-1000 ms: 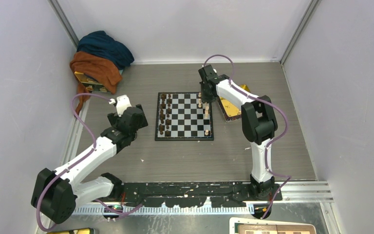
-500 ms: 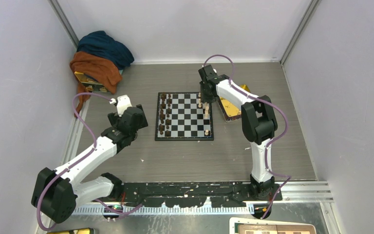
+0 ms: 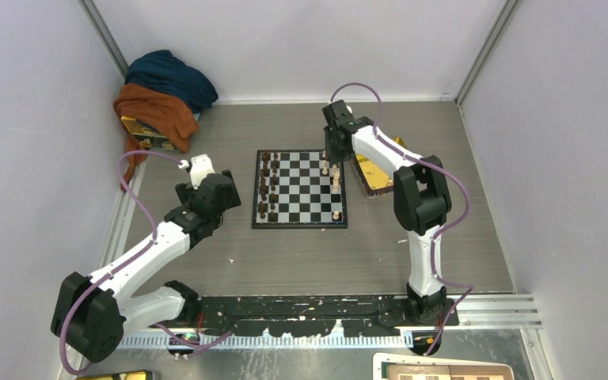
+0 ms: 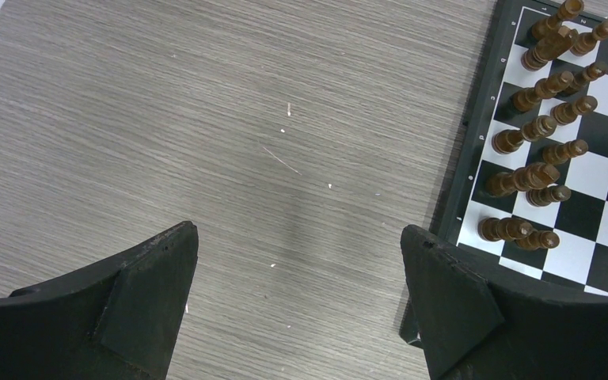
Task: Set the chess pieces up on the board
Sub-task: Place the chess piece on the chessboard, then pick up the chess piece from the storage box.
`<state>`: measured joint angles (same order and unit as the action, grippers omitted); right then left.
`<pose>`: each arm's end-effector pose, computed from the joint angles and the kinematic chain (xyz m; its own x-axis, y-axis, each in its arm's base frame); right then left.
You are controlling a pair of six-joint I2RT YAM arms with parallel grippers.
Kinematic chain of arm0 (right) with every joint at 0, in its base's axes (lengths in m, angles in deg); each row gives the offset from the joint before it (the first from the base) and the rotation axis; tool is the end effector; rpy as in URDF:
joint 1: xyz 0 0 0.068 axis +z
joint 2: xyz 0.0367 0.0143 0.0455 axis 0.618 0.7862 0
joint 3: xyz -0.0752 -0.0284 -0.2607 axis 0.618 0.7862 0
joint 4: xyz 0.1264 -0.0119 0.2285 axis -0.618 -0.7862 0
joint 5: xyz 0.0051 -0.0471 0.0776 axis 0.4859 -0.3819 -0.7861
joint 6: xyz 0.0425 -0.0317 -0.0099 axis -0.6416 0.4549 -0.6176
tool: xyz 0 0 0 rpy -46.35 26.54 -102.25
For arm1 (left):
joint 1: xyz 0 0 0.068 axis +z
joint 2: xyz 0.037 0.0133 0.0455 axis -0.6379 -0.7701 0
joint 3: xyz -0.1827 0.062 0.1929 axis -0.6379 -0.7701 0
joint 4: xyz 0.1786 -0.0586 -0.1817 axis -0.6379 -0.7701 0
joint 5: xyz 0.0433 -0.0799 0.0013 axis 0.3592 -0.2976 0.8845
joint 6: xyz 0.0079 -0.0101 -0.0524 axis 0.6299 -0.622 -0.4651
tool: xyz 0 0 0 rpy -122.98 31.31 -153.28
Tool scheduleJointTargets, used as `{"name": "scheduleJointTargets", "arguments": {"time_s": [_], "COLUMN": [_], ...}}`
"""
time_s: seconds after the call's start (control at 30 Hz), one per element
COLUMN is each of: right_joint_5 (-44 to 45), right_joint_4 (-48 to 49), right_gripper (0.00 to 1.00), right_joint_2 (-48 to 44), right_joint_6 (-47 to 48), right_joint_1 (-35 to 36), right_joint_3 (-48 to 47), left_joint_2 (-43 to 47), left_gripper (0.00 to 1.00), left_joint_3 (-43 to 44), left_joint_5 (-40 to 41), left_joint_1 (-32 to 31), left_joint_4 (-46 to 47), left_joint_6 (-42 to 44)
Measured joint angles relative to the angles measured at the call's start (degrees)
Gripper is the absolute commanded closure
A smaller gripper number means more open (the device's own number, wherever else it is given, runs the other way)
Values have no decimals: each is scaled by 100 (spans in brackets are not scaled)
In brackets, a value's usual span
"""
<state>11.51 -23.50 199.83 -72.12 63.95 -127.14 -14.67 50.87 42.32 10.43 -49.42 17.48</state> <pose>0.4124 0.1928 0.2182 -0.8361 -0.0563 -0.5457 -0.0920 0.9950 0.0383 0.2026 -0.0883 0.2354 -0.4628 -0.2500 -0.8505 -0.3383 0.9366 -0.0913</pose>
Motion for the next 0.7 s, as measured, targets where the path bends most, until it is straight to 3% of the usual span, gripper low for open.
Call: {"name": "scheduleJointTargets", "arguments": {"time_s": [0.4, 0.7], "right_joint_5": [376, 1108], "right_joint_4": [-72, 39], "right_gripper": [65, 65], "right_joint_2": [-809, -1786], "right_joint_6": [-109, -588], "right_joint_1": [-90, -673], "right_joint_3": [-81, 592], "left_joint_2": [50, 28], "left_gripper": [0, 0], "left_joint_3": [2, 15], "left_joint_5": [0, -46], "left_joint_1": [-26, -42], "left_joint_4": [-11, 2], "left_joint_6": [24, 127]}}
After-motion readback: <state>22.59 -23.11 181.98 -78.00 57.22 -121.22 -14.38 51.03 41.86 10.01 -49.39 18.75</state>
